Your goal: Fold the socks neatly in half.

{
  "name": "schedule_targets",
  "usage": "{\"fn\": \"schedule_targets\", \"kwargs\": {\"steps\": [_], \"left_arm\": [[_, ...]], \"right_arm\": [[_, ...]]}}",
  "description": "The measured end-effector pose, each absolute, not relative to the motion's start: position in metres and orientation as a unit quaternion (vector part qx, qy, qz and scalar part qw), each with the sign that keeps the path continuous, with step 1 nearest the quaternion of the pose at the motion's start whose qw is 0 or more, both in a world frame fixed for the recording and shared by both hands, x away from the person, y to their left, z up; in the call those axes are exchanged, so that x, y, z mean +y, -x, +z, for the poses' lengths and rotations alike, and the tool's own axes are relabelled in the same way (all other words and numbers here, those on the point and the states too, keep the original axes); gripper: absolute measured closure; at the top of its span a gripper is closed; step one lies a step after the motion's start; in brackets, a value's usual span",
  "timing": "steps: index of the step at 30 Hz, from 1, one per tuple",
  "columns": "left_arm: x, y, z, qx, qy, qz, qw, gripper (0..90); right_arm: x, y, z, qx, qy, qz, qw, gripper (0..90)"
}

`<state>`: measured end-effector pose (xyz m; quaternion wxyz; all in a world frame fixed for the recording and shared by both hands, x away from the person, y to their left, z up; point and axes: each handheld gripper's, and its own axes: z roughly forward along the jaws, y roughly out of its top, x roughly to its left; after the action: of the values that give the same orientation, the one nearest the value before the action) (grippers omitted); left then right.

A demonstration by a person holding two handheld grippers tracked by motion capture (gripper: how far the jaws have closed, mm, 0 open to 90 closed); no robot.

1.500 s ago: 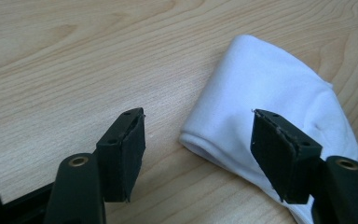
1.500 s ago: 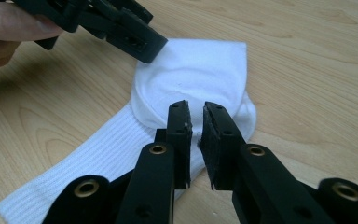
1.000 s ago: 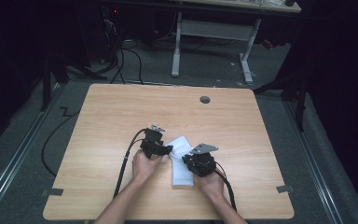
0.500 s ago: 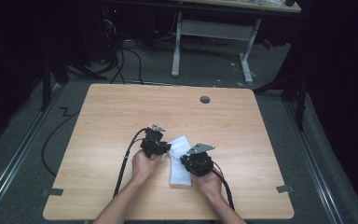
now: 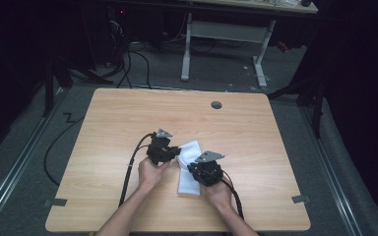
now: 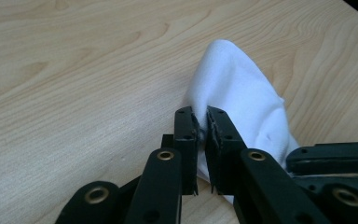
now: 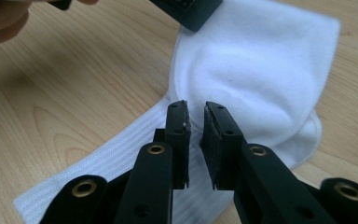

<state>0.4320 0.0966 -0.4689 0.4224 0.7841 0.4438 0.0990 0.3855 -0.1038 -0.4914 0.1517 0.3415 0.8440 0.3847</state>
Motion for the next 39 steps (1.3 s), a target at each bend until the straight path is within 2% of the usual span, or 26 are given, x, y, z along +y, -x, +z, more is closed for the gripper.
{"fn": "schedule_targets", "kwargs": {"steps": [17,30,39], "left_arm": [[0.101,-0.416,-0.451,0.379,-0.792,0.092,0.470,83.2],[0.098,-0.397,-0.459,0.335,-0.827,0.078,0.445,83.0],[0.100,-0.393,-0.474,0.345,-0.830,0.068,0.434,82.9]], "right_arm": [[-0.091,-0.399,-0.497,0.846,-0.351,0.372,0.154,80.2],[-0.086,-0.401,-0.498,0.848,-0.348,0.366,0.160,80.8],[-0.087,-0.400,-0.497,0.849,-0.347,0.364,0.161,78.4]]}}
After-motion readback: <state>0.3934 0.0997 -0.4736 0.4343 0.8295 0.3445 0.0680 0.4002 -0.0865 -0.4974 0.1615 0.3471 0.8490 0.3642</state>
